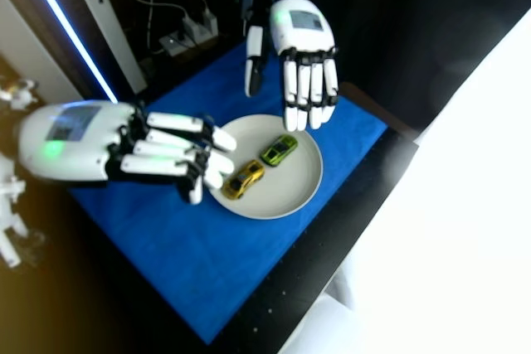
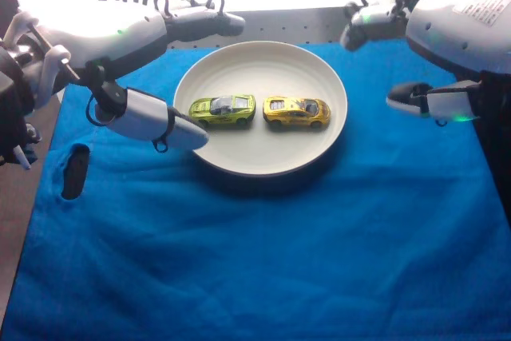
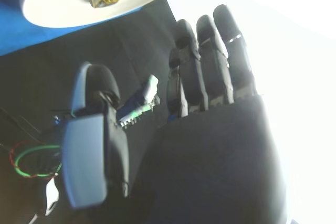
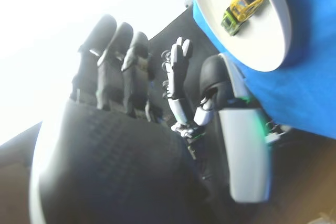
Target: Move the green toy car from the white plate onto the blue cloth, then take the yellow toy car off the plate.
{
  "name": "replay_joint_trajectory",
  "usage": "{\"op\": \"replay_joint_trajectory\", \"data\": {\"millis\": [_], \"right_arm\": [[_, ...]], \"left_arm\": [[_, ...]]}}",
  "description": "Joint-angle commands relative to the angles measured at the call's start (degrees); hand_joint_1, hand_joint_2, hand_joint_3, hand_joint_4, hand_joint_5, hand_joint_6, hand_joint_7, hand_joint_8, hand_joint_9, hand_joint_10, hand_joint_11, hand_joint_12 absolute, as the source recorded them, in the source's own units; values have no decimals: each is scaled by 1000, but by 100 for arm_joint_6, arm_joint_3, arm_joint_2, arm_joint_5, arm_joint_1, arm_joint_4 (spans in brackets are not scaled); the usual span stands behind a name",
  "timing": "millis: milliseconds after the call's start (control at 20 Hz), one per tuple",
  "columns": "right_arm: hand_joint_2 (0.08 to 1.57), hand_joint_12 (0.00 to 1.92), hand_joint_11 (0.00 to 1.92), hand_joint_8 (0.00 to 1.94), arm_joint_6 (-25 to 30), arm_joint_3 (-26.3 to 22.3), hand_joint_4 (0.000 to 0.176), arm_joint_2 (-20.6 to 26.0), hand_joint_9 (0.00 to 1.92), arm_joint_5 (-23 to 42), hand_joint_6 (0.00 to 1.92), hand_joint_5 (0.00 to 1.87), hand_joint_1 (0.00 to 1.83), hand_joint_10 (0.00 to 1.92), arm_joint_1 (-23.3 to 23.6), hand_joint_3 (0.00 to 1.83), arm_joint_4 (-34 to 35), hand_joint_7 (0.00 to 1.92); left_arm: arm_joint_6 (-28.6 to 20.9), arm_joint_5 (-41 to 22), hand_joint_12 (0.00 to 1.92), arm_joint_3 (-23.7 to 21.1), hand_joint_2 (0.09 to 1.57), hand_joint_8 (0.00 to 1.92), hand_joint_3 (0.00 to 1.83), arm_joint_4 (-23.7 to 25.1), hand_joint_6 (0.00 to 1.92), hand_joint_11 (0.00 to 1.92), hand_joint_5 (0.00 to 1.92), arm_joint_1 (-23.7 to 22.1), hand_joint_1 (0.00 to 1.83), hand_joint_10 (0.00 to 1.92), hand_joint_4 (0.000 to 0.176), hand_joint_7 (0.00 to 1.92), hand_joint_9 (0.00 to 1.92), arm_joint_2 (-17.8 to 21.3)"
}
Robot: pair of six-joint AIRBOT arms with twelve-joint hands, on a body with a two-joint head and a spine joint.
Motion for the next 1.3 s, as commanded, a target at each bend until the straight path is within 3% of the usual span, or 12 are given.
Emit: {"op": "replay_joint_trajectory", "data": {"millis": [0,150,200,250,300,350,450,600,850,950,1150,1250], "right_arm": [[954,1819,299,546,-27,-12,0,9,443,724,469,677,1178,1187,76,54,50,669],[991,1879,356,899,-27,-10,0,9,453,724,526,680,1239,1359,76,19,61,593],[1007,1913,349,956,-27,-10,0,9,446,724,543,674,1249,1390,76,17,61,578],[1023,1919,355,1006,-27,-10,0,9,435,724,564,667,1246,1420,76,17,73,556],[1029,1921,389,1028,-27,-9,0,9,460,724,576,679,1247,1442,76,16,80,572],[1038,1921,384,1069,-27,-9,0,8,444,724,612,666,1241,1477,76,14,88,558],[1042,1921,418,1093,-27,-3,0,2,451,725,704,635,1236,1469,76,8,89,535],[1048,1921,450,1022,-27,4,0,1,464,725,783,597,1286,1450,75,4,89,544],[1043,1921,488,1124,-27,4,0,1,525,728,950,562,1361,1499,71,2,94,565],[1198,1921,503,1189,-27,3,0,1,518,728,1286,761,1135,1520,66,16,103,545],[1223,1895,540,1146,-27,2,0,0,552,728,1328,751,1121,1458,51,2,107,568],[1121,1857,572,1120,-27,2,0,0,589,728,1128,562,1307,1427,42,0,117,593]], "left_arm": [[-10,-665,443,37,954,5,23,-47,99,0,360,-30,854,10,140,138,54,-29],[-10,-672,1246,101,989,54,8,-65,85,0,514,-34,917,111,104,396,326,-116],[-10,-658,1510,139,1014,47,0,-68,61,0,585,-68,930,390,52,570,397,-156],[-9,-610,1635,186,1020,58,0,-63,56,0,613,-139,923,714,27,653,337,-205],[-9,-544,1761,233,1024,59,0,-37,63,0,635,-208,893,1006,33,654,255,-251],[-9,-438,1801,328,1015,56,0,25,76,0,655,-338,870,1104,35,638,199,-343],[-8,-257,1795,523,1012,53,0,77,96,0,667,-512,831,1157,0,614,156,-529],[-9,-47,1673,790,955,81,0,64,86,0,689,-647,897,824,0,752,376,-785],[-10,288,1432,1212,902,14,0,-118,16,0,655,-680,913,545,0,714,395,-1158],[-10,384,1397,1323,873,0,0,-134,5,0,650,-679,904,403,0,688,384,-1280],[-2,498,1705,1405,858,10,4,-130,13,0,725,-670,943,1136,0,727,119,-1415],[93,565,1704,1455,866,64,4,-136,27,0,767,-665,959,1217,0,845,156,-1502]]}}
